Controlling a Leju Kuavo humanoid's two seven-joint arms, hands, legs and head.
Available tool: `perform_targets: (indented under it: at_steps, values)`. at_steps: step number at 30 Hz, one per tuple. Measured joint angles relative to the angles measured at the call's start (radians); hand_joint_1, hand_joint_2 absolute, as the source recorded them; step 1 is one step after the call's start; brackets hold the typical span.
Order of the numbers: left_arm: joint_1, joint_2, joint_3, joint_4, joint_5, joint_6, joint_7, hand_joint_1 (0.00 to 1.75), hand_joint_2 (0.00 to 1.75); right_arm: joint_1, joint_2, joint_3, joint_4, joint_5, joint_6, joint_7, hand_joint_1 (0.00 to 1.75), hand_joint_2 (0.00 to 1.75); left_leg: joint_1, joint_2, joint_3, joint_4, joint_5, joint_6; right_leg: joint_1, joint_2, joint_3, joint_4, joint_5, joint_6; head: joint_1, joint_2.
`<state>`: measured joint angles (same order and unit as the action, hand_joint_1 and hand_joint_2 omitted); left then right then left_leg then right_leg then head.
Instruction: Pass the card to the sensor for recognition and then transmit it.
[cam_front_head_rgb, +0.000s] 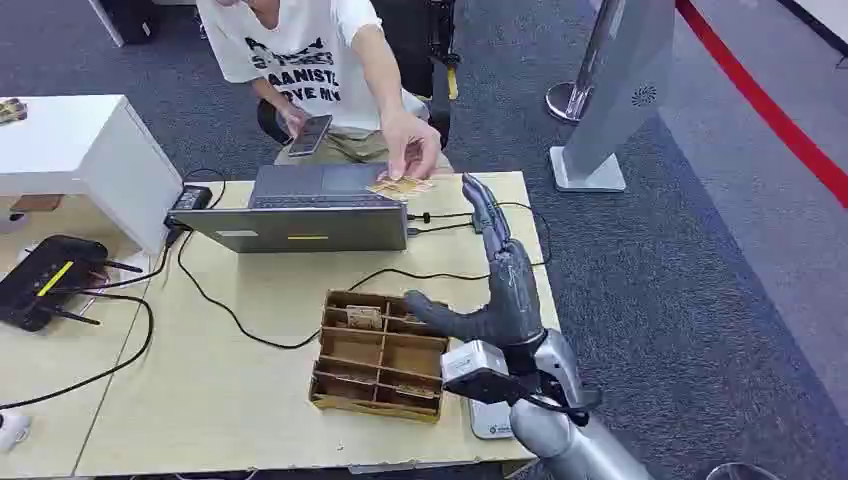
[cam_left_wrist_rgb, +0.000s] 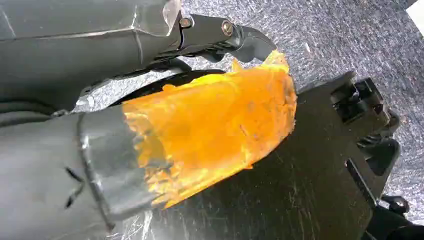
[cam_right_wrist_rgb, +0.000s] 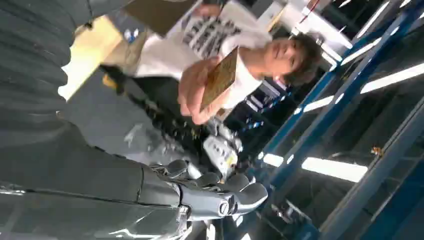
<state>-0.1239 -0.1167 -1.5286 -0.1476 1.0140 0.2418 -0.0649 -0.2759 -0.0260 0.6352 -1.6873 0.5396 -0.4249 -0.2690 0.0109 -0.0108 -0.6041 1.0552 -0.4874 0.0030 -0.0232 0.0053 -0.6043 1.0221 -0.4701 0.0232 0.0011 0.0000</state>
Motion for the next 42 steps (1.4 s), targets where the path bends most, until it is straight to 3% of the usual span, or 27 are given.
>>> perform_targets:
  at_steps: [9,18,19,21,23,28,42]
  values:
    - [-0.005,0.003,-0.001,0.000,-0.068,-0.034,0.019,0.00,0.00,-0.120,0.021,0.000,0.104,0.307,-0.058,0.126,0.00,1.75,0.000,0.000,0.000,0.000,0.000,0.000,0.000,0.000,0.000,0.000,0.000,0.000,0.000,0.000]
    - [-0.018,0.004,-0.002,0.000,-0.120,-0.056,0.037,0.00,0.00,-0.222,0.035,-0.004,0.241,0.483,-0.064,0.182,0.00,1.75,0.000,0.000,0.000,0.000,0.001,0.000,0.000,0.000,0.000,0.000,0.000,0.000,0.000,0.000]
    - [-0.020,0.004,-0.002,0.000,-0.124,-0.058,0.041,0.00,0.00,-0.232,0.039,-0.005,0.258,0.488,-0.063,0.186,0.31,1.75,0.000,0.000,0.000,0.000,0.001,0.000,0.000,0.000,0.000,0.000,0.000,0.000,0.000,0.000]
    - [-0.022,0.004,-0.002,0.000,-0.127,-0.061,0.043,0.00,0.00,-0.243,0.041,-0.006,0.279,0.491,-0.062,0.190,1.31,1.75,0.000,0.000,0.000,0.000,0.001,0.000,0.000,0.000,0.000,0.000,0.000,0.000,0.000,0.000]
    - [-0.022,0.004,-0.002,0.000,-0.129,-0.063,0.045,0.00,0.00,-0.255,0.047,-0.006,0.303,0.495,-0.060,0.193,1.50,1.75,0.000,0.000,0.000,0.000,0.001,0.000,0.000,0.000,0.000,0.000,0.000,0.000,0.000,0.000]
    - [-0.023,0.004,-0.002,0.000,-0.129,-0.063,0.046,0.00,0.00,-0.260,0.060,-0.011,0.337,0.495,-0.056,0.194,1.57,1.75,0.000,0.000,0.000,0.000,0.001,0.000,0.000,0.000,0.000,0.000,0.000,0.000,0.000,0.000]
    - [-0.023,0.004,-0.002,0.000,-0.129,-0.062,0.049,0.00,0.00,-0.256,0.074,-0.013,0.368,0.492,-0.050,0.194,1.52,1.75,0.000,0.000,0.000,0.000,0.001,0.000,0.000,0.000,0.000,0.000,0.000,0.000,0.000,0.000]
